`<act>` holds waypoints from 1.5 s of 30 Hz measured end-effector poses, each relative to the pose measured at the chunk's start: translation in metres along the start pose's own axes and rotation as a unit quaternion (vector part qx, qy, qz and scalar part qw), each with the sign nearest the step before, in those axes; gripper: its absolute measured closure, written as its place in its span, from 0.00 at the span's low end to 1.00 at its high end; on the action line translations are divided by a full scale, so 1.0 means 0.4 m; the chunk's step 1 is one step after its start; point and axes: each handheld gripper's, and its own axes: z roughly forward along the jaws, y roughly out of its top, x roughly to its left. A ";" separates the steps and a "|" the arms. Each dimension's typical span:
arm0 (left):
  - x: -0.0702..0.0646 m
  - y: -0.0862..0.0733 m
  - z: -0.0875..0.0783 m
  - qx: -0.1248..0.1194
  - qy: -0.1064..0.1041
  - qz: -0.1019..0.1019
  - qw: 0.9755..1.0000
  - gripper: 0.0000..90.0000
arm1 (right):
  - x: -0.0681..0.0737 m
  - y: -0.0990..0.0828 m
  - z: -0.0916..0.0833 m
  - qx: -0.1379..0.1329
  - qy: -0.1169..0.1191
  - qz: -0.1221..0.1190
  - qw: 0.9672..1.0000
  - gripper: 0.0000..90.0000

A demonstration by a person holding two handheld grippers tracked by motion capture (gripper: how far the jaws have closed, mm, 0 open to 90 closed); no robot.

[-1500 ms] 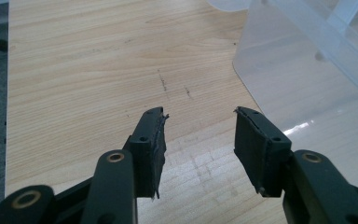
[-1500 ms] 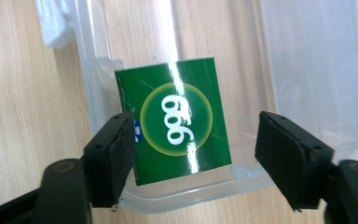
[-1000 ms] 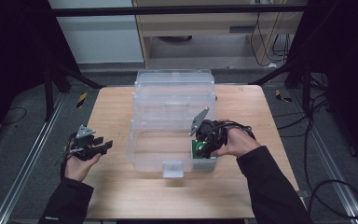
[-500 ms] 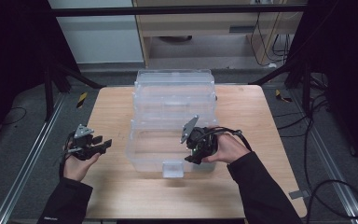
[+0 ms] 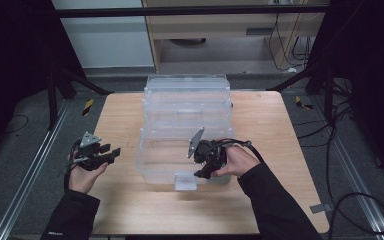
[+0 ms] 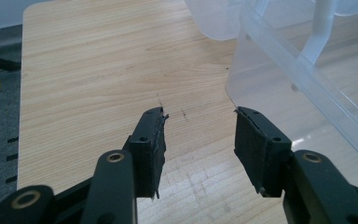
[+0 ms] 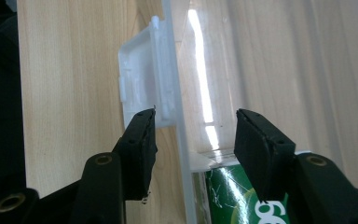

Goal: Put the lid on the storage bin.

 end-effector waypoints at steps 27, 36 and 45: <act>-0.001 0.000 -0.003 -0.001 0.001 0.005 1.000 0.58 | 0.002 -0.026 0.073 -0.008 0.050 0.027 0.998 0.70; -0.004 0.006 -0.006 -0.005 -0.005 0.011 1.000 0.57 | 0.005 -0.027 0.078 -0.007 0.055 0.030 0.998 0.71; -0.022 0.043 -0.021 -0.018 -0.019 0.038 0.999 0.57 | 0.005 -0.024 0.077 -0.001 0.055 0.027 0.998 0.71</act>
